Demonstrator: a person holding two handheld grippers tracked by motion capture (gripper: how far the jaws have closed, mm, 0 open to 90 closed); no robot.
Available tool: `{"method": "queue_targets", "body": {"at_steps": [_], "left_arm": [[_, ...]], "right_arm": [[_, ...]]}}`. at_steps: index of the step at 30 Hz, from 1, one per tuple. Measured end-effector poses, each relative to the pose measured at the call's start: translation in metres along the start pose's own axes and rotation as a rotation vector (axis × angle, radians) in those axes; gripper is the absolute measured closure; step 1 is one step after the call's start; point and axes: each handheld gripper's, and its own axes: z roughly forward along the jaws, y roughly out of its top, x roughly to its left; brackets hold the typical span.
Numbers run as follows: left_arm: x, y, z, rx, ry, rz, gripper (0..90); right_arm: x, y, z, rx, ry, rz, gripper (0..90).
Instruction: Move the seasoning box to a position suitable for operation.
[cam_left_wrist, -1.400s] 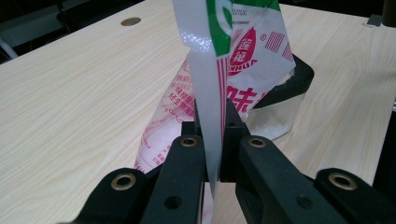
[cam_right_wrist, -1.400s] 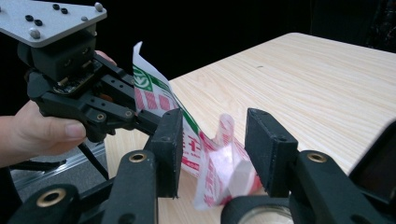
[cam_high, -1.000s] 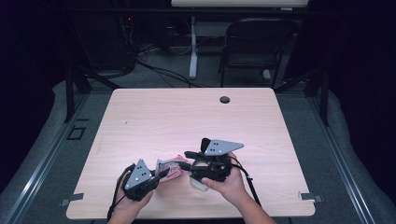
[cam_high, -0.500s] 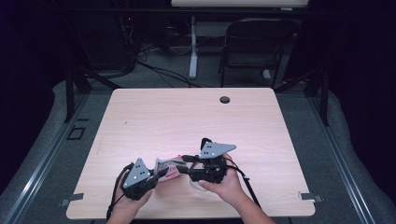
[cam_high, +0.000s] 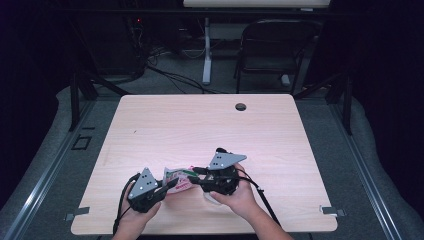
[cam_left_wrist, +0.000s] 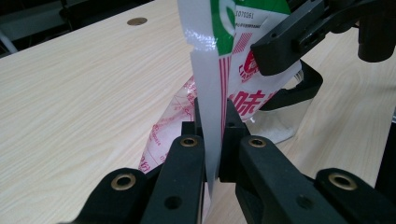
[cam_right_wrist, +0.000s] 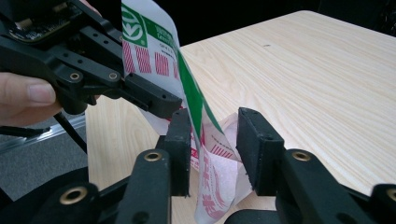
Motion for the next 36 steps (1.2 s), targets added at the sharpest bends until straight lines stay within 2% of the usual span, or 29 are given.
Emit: {"method": "queue_targets", "body": {"at_steps": [5, 6, 11, 18, 23, 24, 34, 36], "left_arm": [[-0.0004, -0.0004, 0.0007, -0.002, -0.001, 0.000, 90.0], [-0.0005, -0.0005, 0.0009, 0.001, -0.002, 0.001, 90.0], [-0.0005, -0.0005, 0.0013, 0.003, -0.002, -0.002, 90.0], [-0.0008, -0.0007, 0.0017, 0.005, -0.003, 0.001, 90.0], [-0.0007, -0.0012, 0.0020, 0.001, -0.005, 0.001, 90.0], [-0.0007, -0.0013, 0.0020, 0.001, -0.005, 0.001, 90.0], [0.0002, -0.0022, 0.0016, -0.003, -0.002, -0.002, 89.7], [0.0009, -0.0025, 0.0013, -0.003, 0.004, -0.008, 87.2]], "right_arm": [[-0.0005, -0.0008, 0.0021, 0.022, 0.001, -0.010, 68.9], [-0.0008, -0.0016, 0.0036, 0.028, 0.002, 0.002, 71.4], [-0.0016, -0.0021, 0.0049, 0.042, 0.009, 0.006, 73.1], [-0.0014, -0.0024, 0.0057, 0.047, 0.020, 0.003, 77.0], [0.0001, -0.0015, 0.0060, 0.052, 0.024, 0.007, 82.7], [0.0005, -0.0012, 0.0062, 0.053, 0.028, 0.008, 86.2], [-0.0001, -0.0001, 0.0075, 0.050, 0.032, 0.025, 88.5], [0.0001, 0.0003, 0.0078, 0.050, 0.032, 0.030, 88.9]]}}
